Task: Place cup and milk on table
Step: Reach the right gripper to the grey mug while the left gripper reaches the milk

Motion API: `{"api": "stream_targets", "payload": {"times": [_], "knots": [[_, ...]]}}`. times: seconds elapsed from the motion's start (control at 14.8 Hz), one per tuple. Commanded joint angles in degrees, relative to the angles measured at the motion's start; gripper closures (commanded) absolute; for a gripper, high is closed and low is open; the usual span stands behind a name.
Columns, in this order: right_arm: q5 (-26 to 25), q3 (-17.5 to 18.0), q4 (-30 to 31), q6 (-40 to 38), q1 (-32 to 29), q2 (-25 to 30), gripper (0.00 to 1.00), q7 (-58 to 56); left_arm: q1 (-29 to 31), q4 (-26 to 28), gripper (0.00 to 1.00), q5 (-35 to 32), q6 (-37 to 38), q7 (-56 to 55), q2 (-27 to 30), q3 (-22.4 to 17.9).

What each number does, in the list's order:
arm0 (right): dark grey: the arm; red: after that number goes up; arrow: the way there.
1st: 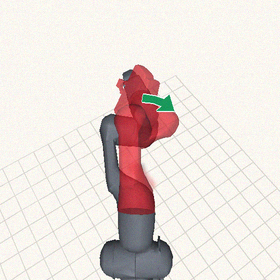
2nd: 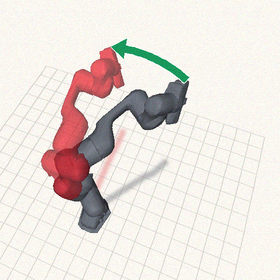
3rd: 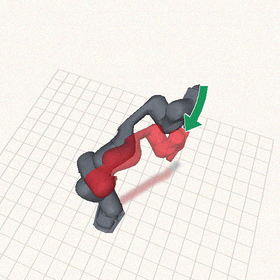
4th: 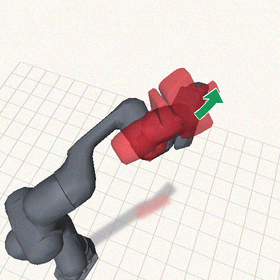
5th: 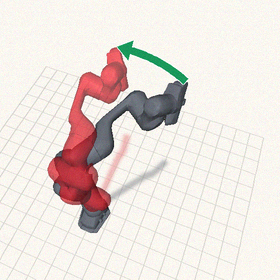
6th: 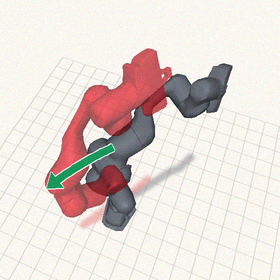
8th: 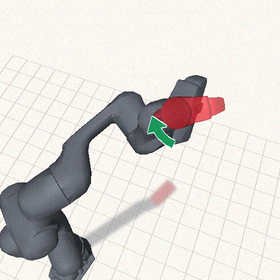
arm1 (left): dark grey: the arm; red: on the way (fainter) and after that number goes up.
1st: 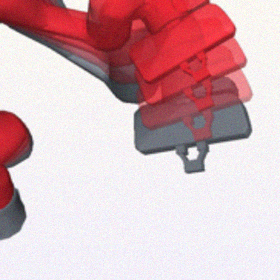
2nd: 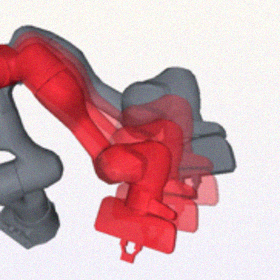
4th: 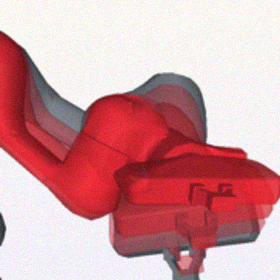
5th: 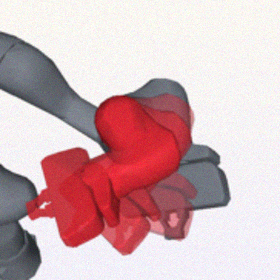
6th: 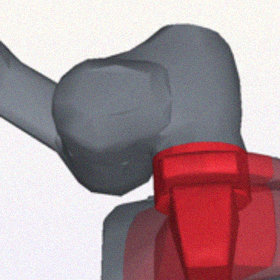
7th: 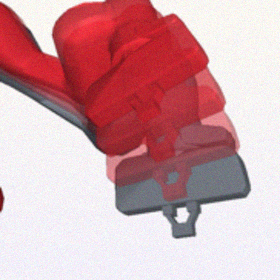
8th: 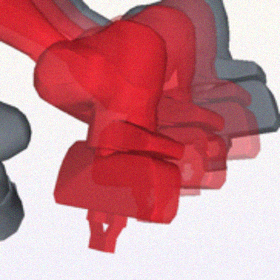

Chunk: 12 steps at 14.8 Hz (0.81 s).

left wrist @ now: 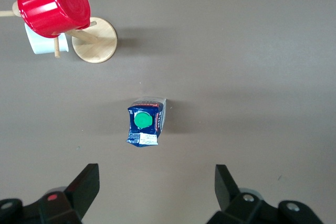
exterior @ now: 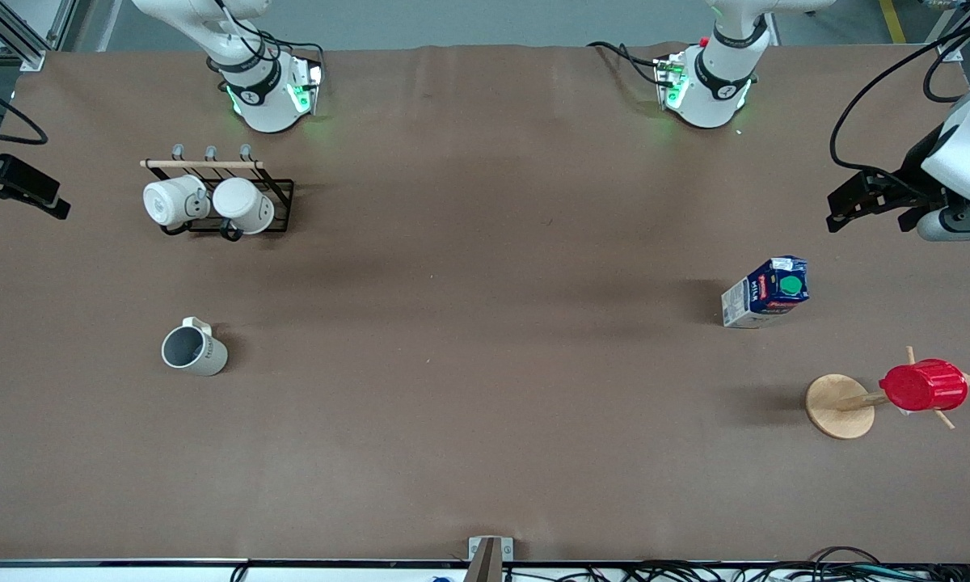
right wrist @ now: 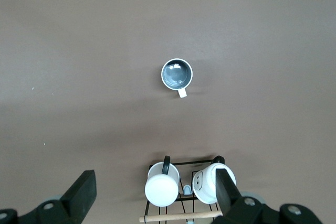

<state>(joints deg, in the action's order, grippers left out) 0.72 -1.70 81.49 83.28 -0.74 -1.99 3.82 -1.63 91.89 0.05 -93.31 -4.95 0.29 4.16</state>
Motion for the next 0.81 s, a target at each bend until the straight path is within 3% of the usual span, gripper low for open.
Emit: {"api": "stream_targets", "payload": {"times": [0.0, 0.27, 0.74], "knots": [[-0.54, 0.29, -0.10, -0.05, -0.40, -0.03, 0.00, -0.39, 0.05, -0.74, 0.03, 0.83, -0.38, 0.46, -0.73, -0.03], [0.86, -0.06, 2.87, 5.90, -0.84, -4.25, 0.00, -1.01, 0.14, -0.57, 0.02, 0.48, -2.23, 0.90, -2.48, -0.12], [0.07, -1.72, 19.83, 32.17, -2.51, -12.06, 0.00, -17.77, 0.31, 1.27, 0.02, -0.40, -10.91, 1.25, -11.26, -0.38]]}}
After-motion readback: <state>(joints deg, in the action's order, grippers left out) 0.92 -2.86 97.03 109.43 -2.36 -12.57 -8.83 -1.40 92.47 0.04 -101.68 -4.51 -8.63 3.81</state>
